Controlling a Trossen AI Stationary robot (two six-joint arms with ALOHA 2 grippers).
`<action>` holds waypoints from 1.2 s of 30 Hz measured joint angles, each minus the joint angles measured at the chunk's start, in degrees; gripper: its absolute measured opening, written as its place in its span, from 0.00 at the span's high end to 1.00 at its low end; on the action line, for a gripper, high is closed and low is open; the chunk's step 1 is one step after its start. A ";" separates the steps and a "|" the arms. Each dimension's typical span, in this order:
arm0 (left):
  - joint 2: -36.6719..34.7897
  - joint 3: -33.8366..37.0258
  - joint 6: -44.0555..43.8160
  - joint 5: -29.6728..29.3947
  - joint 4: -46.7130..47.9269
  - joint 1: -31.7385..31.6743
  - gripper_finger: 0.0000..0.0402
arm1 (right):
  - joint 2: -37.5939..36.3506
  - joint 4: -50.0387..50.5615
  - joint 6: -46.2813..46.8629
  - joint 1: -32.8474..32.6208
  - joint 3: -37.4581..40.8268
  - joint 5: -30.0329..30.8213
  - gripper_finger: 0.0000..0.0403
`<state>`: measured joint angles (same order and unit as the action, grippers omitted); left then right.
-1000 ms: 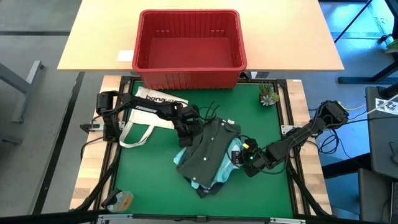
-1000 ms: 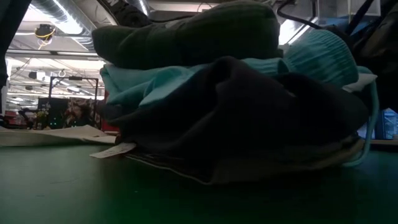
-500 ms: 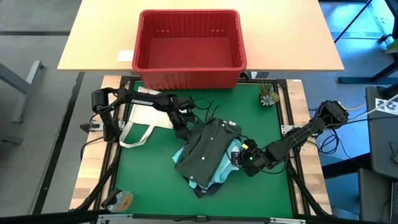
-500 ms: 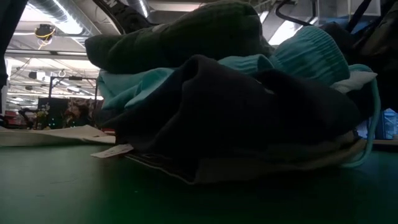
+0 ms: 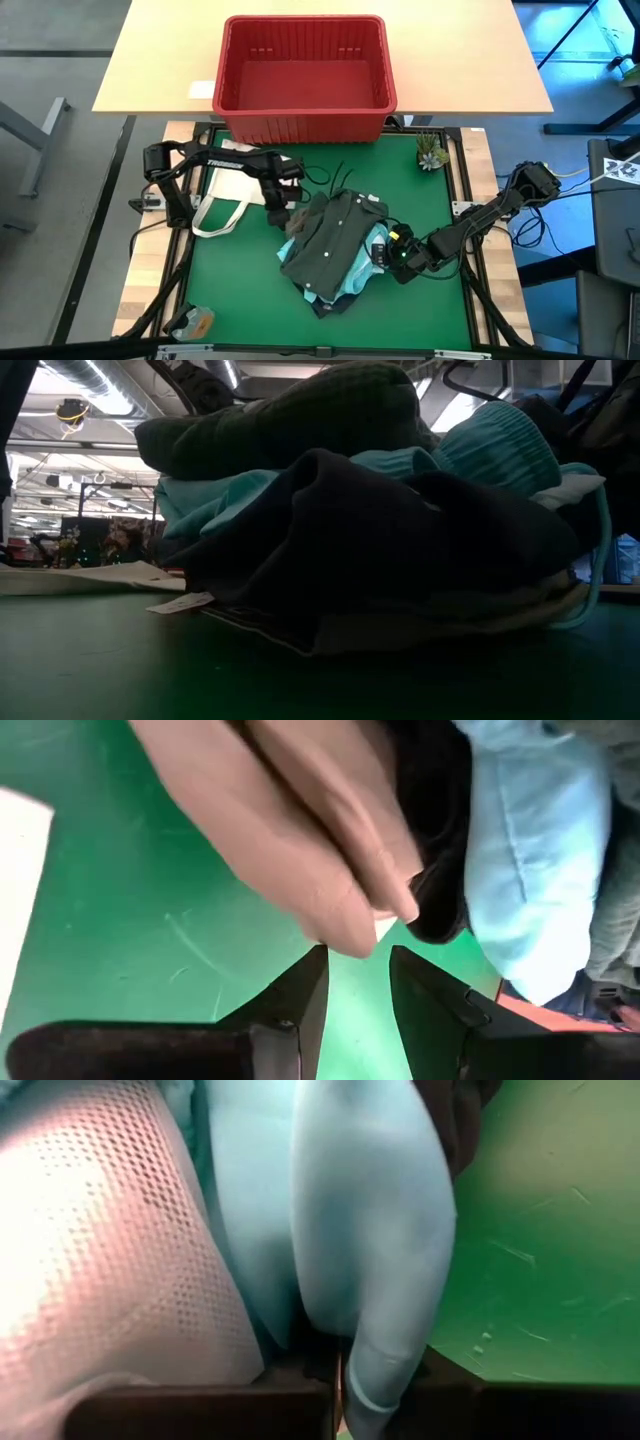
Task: Fold Laundry from Bin
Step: Put the stack clothes into the red laundry bin
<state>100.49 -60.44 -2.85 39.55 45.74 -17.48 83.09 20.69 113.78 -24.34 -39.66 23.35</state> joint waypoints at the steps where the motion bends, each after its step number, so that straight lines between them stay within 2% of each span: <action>1: 0.00 0.31 0.00 0.07 -0.02 -0.25 0.74 | 0.00 -0.01 0.00 0.00 0.00 0.00 0.95; 4: 0.00 1.68 0.04 1.45 0.14 -1.28 0.74 | 0.00 -0.02 0.00 0.00 0.00 0.00 0.95; 9: 0.00 5.79 0.45 8.67 -0.34 -3.41 0.74 | 0.00 -0.02 -0.02 0.00 0.00 -0.01 0.95; 17: 0.00 13.53 -4.50 12.26 -3.74 -3.13 0.74 | 0.00 -0.05 -0.02 0.00 0.00 -0.02 0.95; 24: 0.00 13.81 -10.07 12.09 -4.37 -2.75 0.74 | 0.00 -0.45 -0.04 0.00 0.00 0.00 0.95; 36: 0.00 13.81 -6.01 12.09 -6.45 -1.51 0.73 | 0.00 -0.72 -0.09 0.00 0.00 0.07 0.95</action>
<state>100.49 -46.63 -8.86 51.64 39.29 -18.99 83.09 19.97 113.69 -24.34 -39.66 23.42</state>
